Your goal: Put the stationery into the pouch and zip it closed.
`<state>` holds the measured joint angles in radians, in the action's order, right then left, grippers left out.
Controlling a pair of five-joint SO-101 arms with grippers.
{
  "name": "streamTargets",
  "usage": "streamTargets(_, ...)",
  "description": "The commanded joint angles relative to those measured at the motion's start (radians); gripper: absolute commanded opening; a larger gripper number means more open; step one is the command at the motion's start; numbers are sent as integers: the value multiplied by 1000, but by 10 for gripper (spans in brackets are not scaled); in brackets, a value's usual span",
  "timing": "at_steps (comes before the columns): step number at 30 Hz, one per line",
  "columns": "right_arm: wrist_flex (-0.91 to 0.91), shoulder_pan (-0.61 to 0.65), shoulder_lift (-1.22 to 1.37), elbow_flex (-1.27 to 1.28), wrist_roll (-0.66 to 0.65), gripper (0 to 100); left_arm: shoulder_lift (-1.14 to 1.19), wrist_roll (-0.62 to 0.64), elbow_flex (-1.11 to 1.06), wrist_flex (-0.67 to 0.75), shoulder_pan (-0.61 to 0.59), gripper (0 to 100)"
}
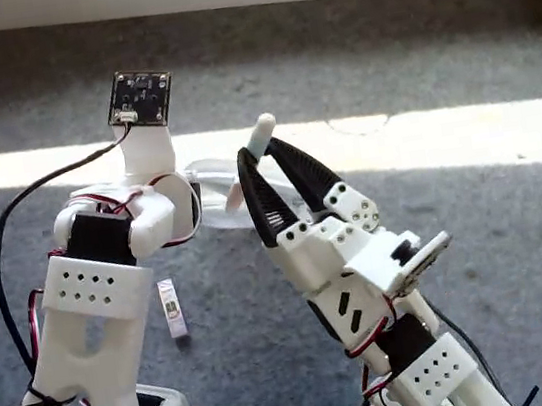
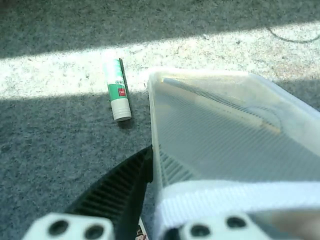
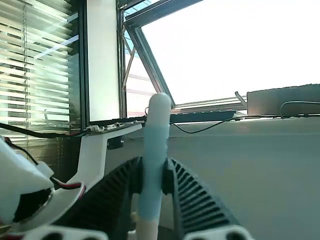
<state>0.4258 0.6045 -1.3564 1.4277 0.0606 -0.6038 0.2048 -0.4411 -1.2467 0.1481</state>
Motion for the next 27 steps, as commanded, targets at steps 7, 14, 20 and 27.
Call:
streamTargets(7,-183,-7,8,-18,-6,157,-12,-34,8,11,5,11)
streamTargets(14,-214,-7,-62,-12,-6,157,-12,-38,8,12,5,11)
streamTargets(20,-420,-8,-243,-21,-5,156,-13,-40,19,8,13,11)
streamTargets(27,-524,-8,-447,-21,-5,156,-143,-43,51,6,-18,11)
